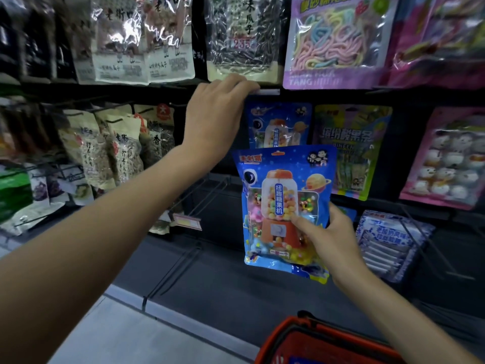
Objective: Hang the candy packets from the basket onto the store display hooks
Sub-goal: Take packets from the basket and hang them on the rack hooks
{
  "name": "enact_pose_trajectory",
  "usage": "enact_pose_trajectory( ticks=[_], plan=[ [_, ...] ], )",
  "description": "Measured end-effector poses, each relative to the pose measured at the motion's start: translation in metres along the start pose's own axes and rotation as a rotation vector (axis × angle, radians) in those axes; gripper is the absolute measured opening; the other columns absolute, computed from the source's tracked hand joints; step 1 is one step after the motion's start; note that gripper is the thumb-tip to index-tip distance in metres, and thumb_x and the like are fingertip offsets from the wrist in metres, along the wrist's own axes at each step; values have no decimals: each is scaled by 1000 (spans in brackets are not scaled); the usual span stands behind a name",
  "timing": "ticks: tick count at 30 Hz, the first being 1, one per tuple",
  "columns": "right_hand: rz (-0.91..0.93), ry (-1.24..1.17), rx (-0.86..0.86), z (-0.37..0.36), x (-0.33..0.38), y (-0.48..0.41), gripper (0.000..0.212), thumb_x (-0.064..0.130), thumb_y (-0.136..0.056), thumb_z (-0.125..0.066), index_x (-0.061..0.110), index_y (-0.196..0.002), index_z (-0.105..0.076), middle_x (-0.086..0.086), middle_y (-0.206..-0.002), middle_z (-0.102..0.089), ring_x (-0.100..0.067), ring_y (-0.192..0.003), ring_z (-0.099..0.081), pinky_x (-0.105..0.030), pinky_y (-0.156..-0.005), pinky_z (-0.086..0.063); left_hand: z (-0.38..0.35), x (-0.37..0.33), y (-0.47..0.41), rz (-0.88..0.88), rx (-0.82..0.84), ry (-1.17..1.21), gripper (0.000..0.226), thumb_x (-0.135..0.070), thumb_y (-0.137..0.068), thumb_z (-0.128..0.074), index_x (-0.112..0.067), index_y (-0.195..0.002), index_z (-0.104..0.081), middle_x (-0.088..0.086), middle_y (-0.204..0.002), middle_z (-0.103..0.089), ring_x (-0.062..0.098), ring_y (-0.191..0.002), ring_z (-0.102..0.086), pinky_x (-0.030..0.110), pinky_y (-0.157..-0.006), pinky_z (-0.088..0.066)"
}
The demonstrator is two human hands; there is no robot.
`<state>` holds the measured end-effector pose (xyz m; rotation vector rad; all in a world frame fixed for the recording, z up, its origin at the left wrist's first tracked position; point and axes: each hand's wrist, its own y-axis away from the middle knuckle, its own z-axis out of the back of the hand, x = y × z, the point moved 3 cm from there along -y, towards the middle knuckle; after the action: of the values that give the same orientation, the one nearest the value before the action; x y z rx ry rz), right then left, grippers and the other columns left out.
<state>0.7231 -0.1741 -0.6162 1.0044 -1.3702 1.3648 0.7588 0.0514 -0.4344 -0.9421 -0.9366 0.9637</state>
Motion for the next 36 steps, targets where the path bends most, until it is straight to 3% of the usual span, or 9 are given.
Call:
enact_pose_trajectory(
  ticks=[4, 6, 9, 11, 16, 19, 21, 28, 36],
  plan=[
    [54, 15, 36, -5, 10, -6, 27, 22, -91, -80, 39, -106, -65, 26, -94, -76, 0, -86, -75, -33, -80, -63, 5, 13, -12, 271, 68, 266, 21, -25, -104, -57, -22, -122, -68, -10, -104, -75, 12, -90, -70, 33, -77, -56],
    [79, 8, 21, -7, 12, -10, 26, 21, -90, -81, 38, -102, -65, 24, -94, -77, -2, -86, -75, -33, -78, -62, -2, 18, -13, 395, 79, 452, 12, -26, -101, -66, -24, -113, -69, -15, -95, -71, 4, -86, -68, 29, -78, -58],
    [98, -23, -4, -13, 19, -16, 29, 23, -89, -82, 36, -109, -65, 15, -99, -78, -3, -86, -76, -32, -75, -64, -10, 25, -16, 543, 63, 739, 8, -23, -96, -75, -27, -98, -69, 1, -90, -76, 6, -77, -67, 32, -78, -59],
    [101, -24, -7, -17, 21, -20, 32, 26, -89, -83, 36, -113, -64, 14, -103, -77, -4, -87, -76, -33, -75, -64, -14, 29, -18, 587, 76, 824, 10, -23, -93, -79, -27, -97, -70, 12, -90, -76, 5, -72, -64, 29, -75, -56],
    [130, -29, -12, -24, 30, -30, 25, 25, -91, -81, 33, -109, -66, 19, -96, -79, -3, -84, -77, -30, -72, -62, -17, 34, -22, 650, 126, 911, 15, -25, -89, -83, -26, -100, -73, 17, -95, -77, 11, -77, -67, 24, -75, -56],
    [158, -48, -13, -27, 40, -34, 22, 24, -92, -79, 30, -110, -69, 18, -95, -79, -3, -84, -76, -24, -68, -60, -17, 35, -21, 676, 136, 945, 16, -22, -88, -84, -24, -99, -74, 15, -98, -78, 25, -91, -76, 33, -83, -62],
    [170, -51, -13, -28, 46, -37, 21, 25, -92, -79, 28, -110, -69, 15, -95, -79, -6, -83, -77, -27, -69, -61, -16, 34, -21, 691, 147, 966, 15, -20, -89, -83, -24, -98, -72, 17, -99, -78, 28, -96, -76, 37, -85, -63],
    [169, -47, 3, -36, 52, -47, 21, 24, -93, -79, 30, -110, -68, 14, -97, -79, -7, -85, -77, -34, -77, -65, -13, 33, -21, 654, 138, 911, 14, -21, -89, -83, -26, -94, -70, 10, -94, -79, 9, -81, -73, 44, -90, -62],
    [136, -42, 12, -44, 45, -55, 22, 26, -93, -79, 27, -112, -68, 11, -100, -79, -9, -86, -78, -42, -83, -65, -14, 33, -21, 652, 135, 926, 15, -17, -90, -82, -26, -89, -71, 5, -87, -79, 10, -79, -73, 43, -89, -61]
  ],
)
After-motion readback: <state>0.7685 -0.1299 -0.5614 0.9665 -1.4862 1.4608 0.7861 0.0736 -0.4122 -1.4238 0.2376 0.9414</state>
